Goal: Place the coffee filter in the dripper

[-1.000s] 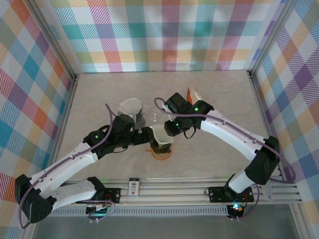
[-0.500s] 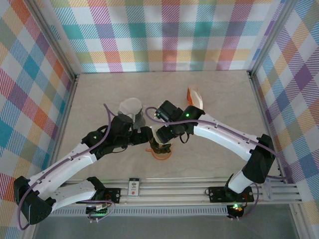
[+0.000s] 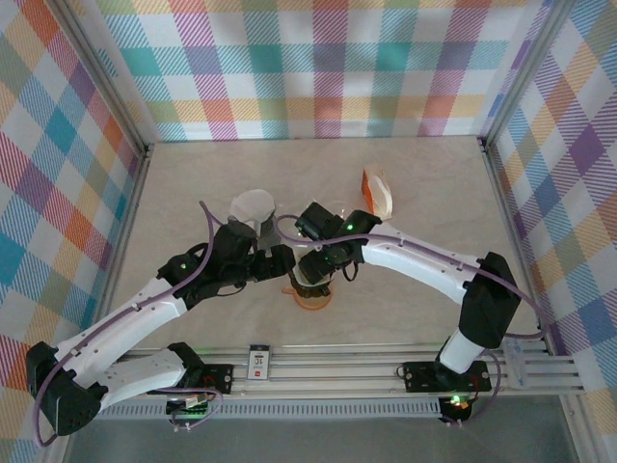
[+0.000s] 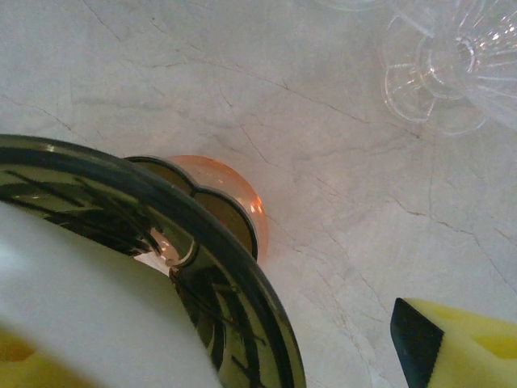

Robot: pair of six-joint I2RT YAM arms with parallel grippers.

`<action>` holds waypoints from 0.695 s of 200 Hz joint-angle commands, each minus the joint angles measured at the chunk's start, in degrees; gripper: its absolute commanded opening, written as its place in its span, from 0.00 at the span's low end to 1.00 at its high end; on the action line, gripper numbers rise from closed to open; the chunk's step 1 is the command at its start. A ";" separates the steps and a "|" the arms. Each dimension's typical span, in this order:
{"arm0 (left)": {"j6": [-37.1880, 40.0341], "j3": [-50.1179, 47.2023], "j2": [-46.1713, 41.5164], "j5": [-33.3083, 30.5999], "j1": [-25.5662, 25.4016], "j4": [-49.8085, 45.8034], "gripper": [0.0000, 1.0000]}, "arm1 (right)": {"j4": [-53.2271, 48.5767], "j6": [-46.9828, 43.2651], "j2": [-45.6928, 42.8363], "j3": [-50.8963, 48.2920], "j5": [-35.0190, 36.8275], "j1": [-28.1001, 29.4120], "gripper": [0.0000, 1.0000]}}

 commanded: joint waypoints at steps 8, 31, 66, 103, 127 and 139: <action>0.11 -0.73 -0.20 1.41 0.67 1.56 0.96 | 1.52 1.36 0.87 -1.18 0.88 0.41 0.86; 0.30 -0.94 0.80 1.99 0.65 1.92 0.96 | 1.96 1.63 1.65 -1.73 0.99 0.40 0.86; 0.69 -1.06 2.05 2.86 0.61 2.55 0.97 | 2.56 2.04 1.98 -2.66 1.03 0.41 0.87; 1.03 -1.05 3.73 3.62 0.60 2.87 0.96 | 2.83 2.43 1.83 -3.10 0.90 0.41 0.87; 1.66 -0.11 5.14 2.81 0.64 1.28 0.91 | 3.01 2.78 1.63 -3.19 0.81 0.41 0.87; 1.77 0.57 5.54 1.22 0.61 -0.30 0.83 | 3.03 2.92 1.62 -3.19 0.81 0.41 0.87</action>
